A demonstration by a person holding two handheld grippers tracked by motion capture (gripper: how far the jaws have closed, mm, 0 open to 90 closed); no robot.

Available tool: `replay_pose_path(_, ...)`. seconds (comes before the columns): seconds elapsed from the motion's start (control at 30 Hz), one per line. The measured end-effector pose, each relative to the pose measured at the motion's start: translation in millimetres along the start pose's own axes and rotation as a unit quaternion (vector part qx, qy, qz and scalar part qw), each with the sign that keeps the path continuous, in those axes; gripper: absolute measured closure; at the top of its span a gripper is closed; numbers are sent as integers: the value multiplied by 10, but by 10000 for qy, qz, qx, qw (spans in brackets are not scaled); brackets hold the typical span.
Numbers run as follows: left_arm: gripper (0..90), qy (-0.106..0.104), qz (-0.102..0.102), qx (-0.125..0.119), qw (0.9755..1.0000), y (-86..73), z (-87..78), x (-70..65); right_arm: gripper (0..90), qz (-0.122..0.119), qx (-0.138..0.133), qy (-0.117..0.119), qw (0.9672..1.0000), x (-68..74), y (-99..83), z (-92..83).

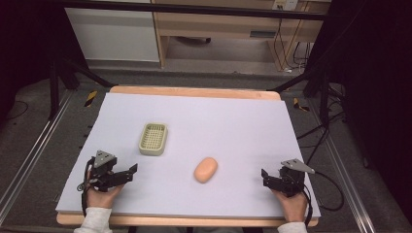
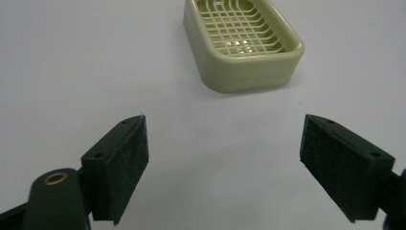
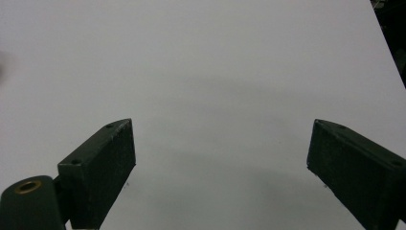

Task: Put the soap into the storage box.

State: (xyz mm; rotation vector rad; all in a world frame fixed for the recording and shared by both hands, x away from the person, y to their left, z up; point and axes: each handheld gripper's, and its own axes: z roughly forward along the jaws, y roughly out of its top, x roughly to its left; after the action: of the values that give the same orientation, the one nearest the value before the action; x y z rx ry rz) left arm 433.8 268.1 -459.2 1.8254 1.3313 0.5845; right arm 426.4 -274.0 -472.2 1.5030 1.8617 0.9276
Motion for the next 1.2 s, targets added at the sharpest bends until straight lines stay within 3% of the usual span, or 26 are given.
replay_pose_path(0.53, 185, -168, 327, 0, 9993, 44, -12, -208, 97, 10, 72, -24, 10000, 1, 2, -3)
replay_pose_path(1.2, 187, -352, 493, -51, 9981, 98, -20, -398, 89, 32, 71, -36, 10000, 6, 5, -3)
